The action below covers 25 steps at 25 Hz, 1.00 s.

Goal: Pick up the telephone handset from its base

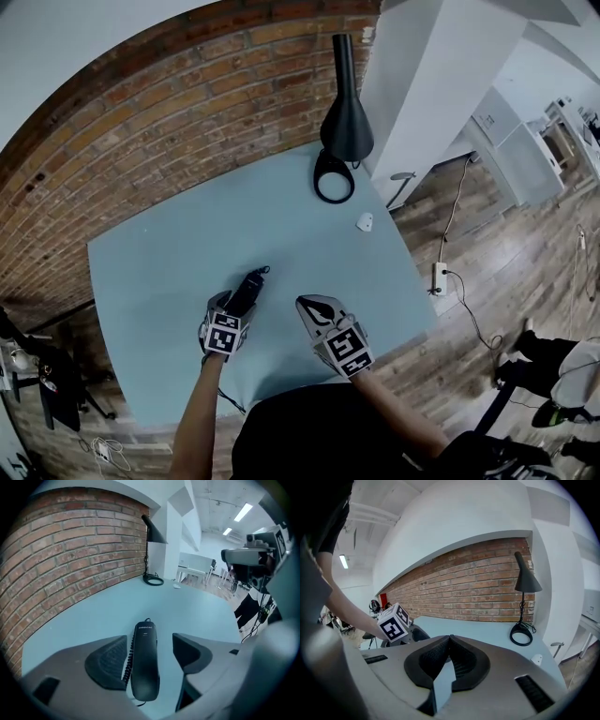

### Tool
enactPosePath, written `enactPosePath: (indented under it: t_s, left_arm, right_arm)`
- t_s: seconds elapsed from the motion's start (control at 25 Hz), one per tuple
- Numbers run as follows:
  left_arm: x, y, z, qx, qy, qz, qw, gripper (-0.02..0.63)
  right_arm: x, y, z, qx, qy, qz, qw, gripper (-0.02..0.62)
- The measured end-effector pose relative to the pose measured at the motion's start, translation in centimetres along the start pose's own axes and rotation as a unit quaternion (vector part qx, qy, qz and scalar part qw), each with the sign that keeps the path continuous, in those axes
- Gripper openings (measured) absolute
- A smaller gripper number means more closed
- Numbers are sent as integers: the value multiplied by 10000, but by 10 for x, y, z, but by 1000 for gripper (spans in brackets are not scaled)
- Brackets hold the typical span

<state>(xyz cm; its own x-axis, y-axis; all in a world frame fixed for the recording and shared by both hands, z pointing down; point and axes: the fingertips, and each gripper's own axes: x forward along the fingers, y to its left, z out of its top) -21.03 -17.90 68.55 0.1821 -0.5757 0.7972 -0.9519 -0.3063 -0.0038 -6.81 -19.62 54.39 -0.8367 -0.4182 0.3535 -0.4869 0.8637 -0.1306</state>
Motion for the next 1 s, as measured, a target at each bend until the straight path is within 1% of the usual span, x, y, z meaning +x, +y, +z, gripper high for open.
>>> enactPosePath:
  t_s: [0.08,0.24,0.44,0.84,1.0]
  left_arm:
    - [13,3,-7,25,199,23,9998,327]
    - [34,10,-30,-82,712,37,9974,327]
    - [48,11,-35,-273,901,-52,9955,327]
    - [71,14,-38,-147,1295,-44,9915,327]
    - [77,10,-43,-269,1392,-116,9898,327]
  right_arm:
    - [0,-4,-2,21,10,-8,10000,11]
    - [1,-15,-4,75,16,-71,9999,11]
    - [4,-25,-10,118,89,-58,9999,11]
    - [2,-35,-16,205,130,-47,9997,11]
    - [1,-39,-18,252,137,-71,9996,11]
